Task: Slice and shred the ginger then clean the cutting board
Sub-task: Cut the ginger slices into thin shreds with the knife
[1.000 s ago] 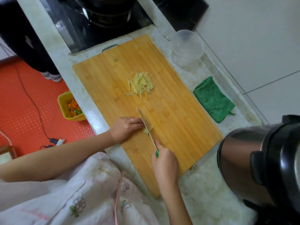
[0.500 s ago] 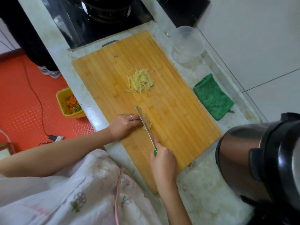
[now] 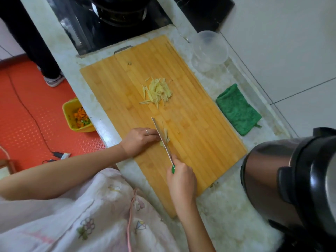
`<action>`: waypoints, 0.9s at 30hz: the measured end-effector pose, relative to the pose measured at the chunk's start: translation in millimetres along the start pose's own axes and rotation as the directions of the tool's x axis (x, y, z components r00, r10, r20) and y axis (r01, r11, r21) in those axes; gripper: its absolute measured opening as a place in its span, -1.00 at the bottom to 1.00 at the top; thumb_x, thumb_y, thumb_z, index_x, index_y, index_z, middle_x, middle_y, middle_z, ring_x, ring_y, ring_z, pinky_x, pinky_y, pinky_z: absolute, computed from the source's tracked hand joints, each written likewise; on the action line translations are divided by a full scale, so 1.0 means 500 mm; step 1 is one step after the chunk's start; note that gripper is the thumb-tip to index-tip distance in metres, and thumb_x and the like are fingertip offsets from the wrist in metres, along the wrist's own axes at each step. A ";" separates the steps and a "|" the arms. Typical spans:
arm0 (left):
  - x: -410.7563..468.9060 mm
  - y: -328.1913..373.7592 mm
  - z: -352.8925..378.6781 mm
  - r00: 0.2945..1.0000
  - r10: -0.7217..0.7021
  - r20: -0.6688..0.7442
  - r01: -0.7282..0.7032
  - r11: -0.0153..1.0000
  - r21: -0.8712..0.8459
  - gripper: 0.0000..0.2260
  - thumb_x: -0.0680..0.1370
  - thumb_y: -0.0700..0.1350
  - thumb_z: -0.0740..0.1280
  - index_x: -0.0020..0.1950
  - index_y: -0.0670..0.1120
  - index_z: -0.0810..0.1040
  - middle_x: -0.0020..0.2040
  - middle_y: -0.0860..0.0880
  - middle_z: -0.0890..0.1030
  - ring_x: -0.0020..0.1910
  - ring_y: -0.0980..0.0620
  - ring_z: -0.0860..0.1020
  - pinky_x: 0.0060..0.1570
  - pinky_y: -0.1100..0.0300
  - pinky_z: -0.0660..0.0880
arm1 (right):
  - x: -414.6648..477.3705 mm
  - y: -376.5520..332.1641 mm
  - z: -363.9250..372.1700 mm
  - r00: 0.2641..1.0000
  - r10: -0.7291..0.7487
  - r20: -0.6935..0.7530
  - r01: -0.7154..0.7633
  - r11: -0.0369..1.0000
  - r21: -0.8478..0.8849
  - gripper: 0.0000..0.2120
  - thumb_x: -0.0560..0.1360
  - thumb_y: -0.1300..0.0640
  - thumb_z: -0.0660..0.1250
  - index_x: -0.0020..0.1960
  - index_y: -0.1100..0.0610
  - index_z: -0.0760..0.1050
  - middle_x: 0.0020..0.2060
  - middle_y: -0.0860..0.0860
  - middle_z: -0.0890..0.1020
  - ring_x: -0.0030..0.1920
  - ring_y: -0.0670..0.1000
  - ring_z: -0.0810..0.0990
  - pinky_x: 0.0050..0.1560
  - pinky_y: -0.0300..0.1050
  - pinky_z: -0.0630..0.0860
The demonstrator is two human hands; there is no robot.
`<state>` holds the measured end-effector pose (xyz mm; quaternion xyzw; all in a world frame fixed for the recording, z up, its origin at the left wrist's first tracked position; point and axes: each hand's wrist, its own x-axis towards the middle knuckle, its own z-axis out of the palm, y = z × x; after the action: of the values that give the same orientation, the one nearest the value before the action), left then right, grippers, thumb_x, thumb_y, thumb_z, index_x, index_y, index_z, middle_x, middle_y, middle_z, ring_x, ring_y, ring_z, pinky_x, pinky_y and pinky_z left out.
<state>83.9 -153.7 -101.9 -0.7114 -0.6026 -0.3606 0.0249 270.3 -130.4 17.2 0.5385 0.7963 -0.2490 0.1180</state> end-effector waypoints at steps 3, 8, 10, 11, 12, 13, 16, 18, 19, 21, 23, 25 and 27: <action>0.003 0.003 0.000 1.000 -0.002 -0.003 0.002 1.000 0.005 -0.55 0.68 -0.05 0.04 -0.09 -0.18 0.69 -0.03 -0.10 0.69 -0.18 -0.06 0.65 -0.19 0.22 0.44 | 0.013 -0.006 0.007 1.000 0.012 0.006 -0.012 1.000 0.000 -0.59 0.57 0.15 0.17 0.41 -0.06 0.35 0.00 0.11 0.64 0.03 0.13 0.60 -0.26 -0.13 0.26; -0.002 0.002 0.000 1.000 -0.016 0.025 0.017 0.999 -0.027 -0.69 0.68 -0.05 0.06 0.04 -0.07 0.59 -0.01 -0.08 0.68 -0.15 -0.04 0.65 -0.19 0.21 0.48 | 0.041 -0.018 0.001 1.000 -0.007 -0.017 0.009 0.997 0.078 -0.58 0.55 0.17 0.18 0.39 -0.06 0.40 -0.01 0.14 0.65 0.01 0.17 0.59 -0.25 -0.12 0.26; -0.003 0.002 0.002 1.000 -0.006 0.020 0.007 1.000 -0.024 -0.69 0.68 -0.05 0.05 0.04 -0.07 0.59 -0.01 -0.08 0.68 -0.15 -0.05 0.65 -0.17 0.23 0.44 | 0.031 -0.011 -0.004 1.000 -0.021 -0.016 0.022 0.997 0.076 -0.57 0.56 0.17 0.18 0.41 -0.06 0.37 0.02 0.12 0.65 0.01 0.14 0.59 -0.24 -0.14 0.25; -0.002 0.001 0.003 1.000 -0.004 0.007 0.004 1.000 -0.016 -0.64 0.69 -0.06 0.05 0.00 -0.11 0.63 -0.02 -0.09 0.68 -0.16 -0.05 0.65 -0.16 0.24 0.43 | 0.026 -0.009 -0.004 1.000 -0.027 -0.014 0.028 0.997 0.071 -0.56 0.56 0.17 0.18 0.42 -0.06 0.36 0.03 0.11 0.65 0.02 0.13 0.59 -0.24 -0.15 0.26; 0.000 0.000 0.001 1.000 -0.007 -0.001 0.007 1.000 -0.014 -0.60 0.69 -0.06 0.04 -0.03 -0.13 0.66 -0.03 -0.10 0.68 -0.17 -0.06 0.65 -0.17 0.23 0.43 | 0.021 -0.007 -0.005 0.999 -0.031 -0.015 0.032 0.997 0.066 -0.56 0.57 0.16 0.18 0.42 -0.06 0.35 0.04 0.11 0.65 0.03 0.13 0.59 -0.23 -0.15 0.26; 0.002 -0.001 -0.001 1.000 -0.008 -0.004 0.008 1.000 -0.018 -0.60 0.69 -0.07 0.05 -0.04 -0.14 0.66 -0.03 -0.10 0.68 -0.17 -0.06 0.66 -0.18 0.21 0.44 | 0.017 -0.007 -0.005 0.999 -0.031 -0.012 0.032 0.998 0.059 -0.56 0.57 0.16 0.18 0.43 -0.07 0.35 0.05 0.10 0.65 0.04 0.12 0.59 -0.23 -0.15 0.26; -0.002 0.001 0.004 1.000 -0.004 -0.012 0.004 1.000 -0.011 -0.59 0.68 -0.06 0.06 -0.06 -0.15 0.67 -0.03 -0.10 0.68 -0.17 -0.06 0.65 -0.23 0.20 0.48 | 0.016 -0.005 -0.001 1.000 -0.028 0.005 0.028 0.999 0.027 -0.57 0.57 0.15 0.18 0.43 -0.06 0.35 0.04 0.10 0.65 0.05 0.11 0.59 -0.22 -0.14 0.29; -0.004 -0.001 0.007 1.000 -0.003 -0.013 0.003 1.000 0.001 -0.59 0.68 -0.07 0.07 -0.08 -0.16 0.68 -0.03 -0.09 0.68 -0.17 -0.06 0.65 -0.23 0.20 0.48 | 0.018 -0.009 0.009 1.000 -0.021 -0.007 0.021 1.000 0.015 -0.57 0.57 0.15 0.17 0.42 -0.05 0.34 0.03 0.11 0.64 0.05 0.13 0.59 -0.22 -0.12 0.29; -0.006 -0.001 0.007 1.000 -0.004 -0.008 0.004 1.000 0.004 -0.60 0.68 -0.07 0.08 -0.07 -0.16 0.68 -0.03 -0.09 0.68 -0.17 -0.06 0.65 -0.25 0.21 0.49 | 0.021 -0.013 0.014 1.000 -0.010 -0.010 0.010 1.000 0.015 -0.58 0.58 0.14 0.17 0.42 -0.05 0.34 0.02 0.12 0.64 0.06 0.13 0.59 -0.22 -0.10 0.31; -0.007 -0.002 0.009 1.000 -0.009 -0.003 0.009 1.000 0.002 -0.61 0.67 -0.07 0.08 -0.06 -0.17 0.68 -0.02 -0.10 0.68 -0.16 -0.07 0.66 -0.27 0.20 0.54 | 0.033 -0.022 0.017 1.000 -0.003 -0.009 0.003 1.000 0.003 -0.58 0.57 0.14 0.18 0.41 -0.06 0.34 0.02 0.11 0.64 0.05 0.14 0.59 -0.21 -0.09 0.36; -0.005 -0.001 0.005 1.000 -0.014 -0.005 0.014 1.000 -0.015 -0.59 0.68 -0.06 0.08 -0.07 -0.18 0.69 -0.03 -0.10 0.68 -0.16 -0.07 0.67 -0.27 0.19 0.56 | 0.041 -0.024 0.013 1.000 -0.014 -0.017 0.014 1.000 0.005 -0.58 0.57 0.15 0.18 0.41 -0.07 0.35 0.01 0.10 0.64 0.03 0.14 0.60 -0.23 -0.11 0.32; -0.002 0.002 0.003 1.000 -0.002 -0.006 0.001 1.000 -0.008 -0.57 0.68 -0.05 0.06 -0.08 -0.17 0.69 -0.03 -0.10 0.68 -0.17 -0.06 0.67 -0.27 0.21 0.53 | 0.038 -0.016 0.005 0.999 -0.030 -0.023 0.030 1.000 0.006 -0.57 0.58 0.15 0.17 0.43 -0.08 0.33 0.01 0.09 0.65 0.01 0.12 0.60 -0.24 -0.13 0.29; -0.001 0.001 0.004 1.000 0.002 -0.014 -0.001 1.000 0.019 -0.56 0.68 -0.05 0.06 -0.09 -0.17 0.69 -0.04 -0.09 0.69 -0.18 -0.06 0.66 -0.23 0.19 0.49 | 0.024 -0.006 -0.001 0.998 -0.050 -0.025 0.050 0.999 -0.009 -0.56 0.58 0.13 0.17 0.44 -0.08 0.31 0.02 0.08 0.65 0.02 0.10 0.60 -0.24 -0.15 0.27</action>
<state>85.4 -153.6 -103.5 -0.7090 -0.6053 -0.3600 0.0362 262.9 -121.3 13.0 0.5211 0.8119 -0.2416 0.1040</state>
